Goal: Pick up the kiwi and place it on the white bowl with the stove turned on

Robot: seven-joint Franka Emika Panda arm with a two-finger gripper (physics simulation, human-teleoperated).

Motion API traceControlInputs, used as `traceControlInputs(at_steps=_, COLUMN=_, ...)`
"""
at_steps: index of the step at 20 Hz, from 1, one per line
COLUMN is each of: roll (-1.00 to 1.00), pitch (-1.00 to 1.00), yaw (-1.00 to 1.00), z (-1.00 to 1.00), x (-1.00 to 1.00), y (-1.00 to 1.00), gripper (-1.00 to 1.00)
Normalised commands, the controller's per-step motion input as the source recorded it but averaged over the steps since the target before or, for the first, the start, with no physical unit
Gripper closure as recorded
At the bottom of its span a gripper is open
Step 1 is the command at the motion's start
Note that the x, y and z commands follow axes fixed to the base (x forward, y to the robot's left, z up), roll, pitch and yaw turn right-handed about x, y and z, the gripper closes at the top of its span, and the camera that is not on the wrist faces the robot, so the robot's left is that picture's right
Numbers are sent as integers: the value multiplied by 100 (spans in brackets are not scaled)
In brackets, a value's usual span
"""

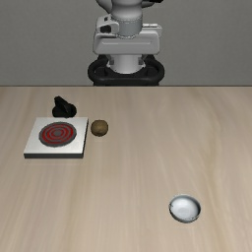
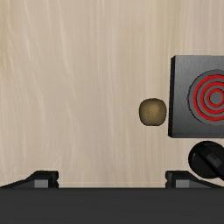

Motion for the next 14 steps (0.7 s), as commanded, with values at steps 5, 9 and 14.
traceControlInputs(at_steps=5, roll=0, pitch=0, yaw=0, z=0, x=0, y=-100, gripper=-100)
traceControlInputs(at_steps=9, roll=0, pitch=0, yaw=0, z=0, x=50, y=-50, gripper=-100)
traceControlInputs(at_steps=14, roll=0, pitch=0, yaw=0, z=-60, x=40, y=0, gripper=-100)
